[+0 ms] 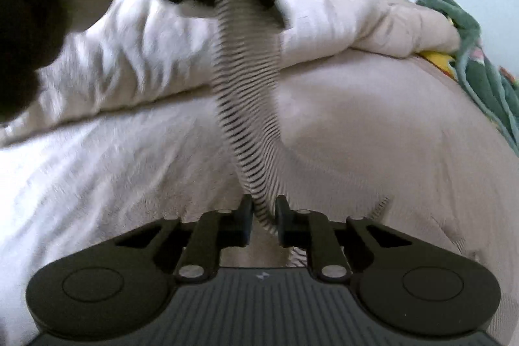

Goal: Fold clothes

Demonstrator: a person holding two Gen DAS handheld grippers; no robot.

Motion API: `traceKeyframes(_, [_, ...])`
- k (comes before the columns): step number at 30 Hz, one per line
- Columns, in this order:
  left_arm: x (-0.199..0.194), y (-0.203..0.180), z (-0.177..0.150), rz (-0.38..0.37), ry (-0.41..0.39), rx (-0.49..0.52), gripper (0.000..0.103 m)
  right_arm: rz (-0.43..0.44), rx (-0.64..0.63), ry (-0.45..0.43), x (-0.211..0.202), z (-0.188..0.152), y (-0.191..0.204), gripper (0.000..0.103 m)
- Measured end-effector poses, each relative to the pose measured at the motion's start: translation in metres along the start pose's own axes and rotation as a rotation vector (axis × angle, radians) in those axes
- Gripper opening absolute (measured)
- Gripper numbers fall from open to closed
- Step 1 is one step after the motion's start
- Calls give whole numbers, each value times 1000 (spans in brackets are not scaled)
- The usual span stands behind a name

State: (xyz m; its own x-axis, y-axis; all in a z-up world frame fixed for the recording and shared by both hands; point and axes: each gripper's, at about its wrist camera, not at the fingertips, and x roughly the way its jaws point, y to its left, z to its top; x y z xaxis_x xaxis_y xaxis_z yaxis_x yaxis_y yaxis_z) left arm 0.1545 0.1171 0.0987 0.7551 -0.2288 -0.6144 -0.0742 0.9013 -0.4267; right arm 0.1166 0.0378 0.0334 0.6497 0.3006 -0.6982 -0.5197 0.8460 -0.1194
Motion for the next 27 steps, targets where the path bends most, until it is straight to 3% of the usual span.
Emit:
traceKeyframes(4, [-9, -73, -7, -157, -13, 119, 18, -98, 169, 2, -57, -21, -54, 29])
traceKeyframes(7, [-2, -128, -28, -273, 15, 184, 18, -210, 327, 48, -91, -58, -108, 33])
traceKeyframes(11, [24, -186, -76, -360, 176, 299, 51, -342, 553, 121, -128, -111, -181, 33])
traceKeyframes(12, [25, -194, -90, -347, 197, 351, 54, -375, 609, 139, -137, -124, -199, 33])
traceKeyframes(14, [26, -208, -114, -304, 225, 469, 60, -351, 708, 113, -146, -139, -224, 33])
traceKeyframes(17, [35, -218, -145, -201, 258, 657, 64, -245, 747, 51, -147, -135, -244, 33])
traceKeyframes(20, [47, -222, -172, -54, 228, 835, 64, -118, 729, 15, -125, -120, -251, 33])
traceKeyframes(22, [58, -217, -182, 12, 222, 873, 64, -73, 676, 2, -100, -106, -249, 33])
traceKeyframes(27, [91, -200, -189, 109, 257, 834, 62, -5, 702, 31, -34, -92, -261, 33])
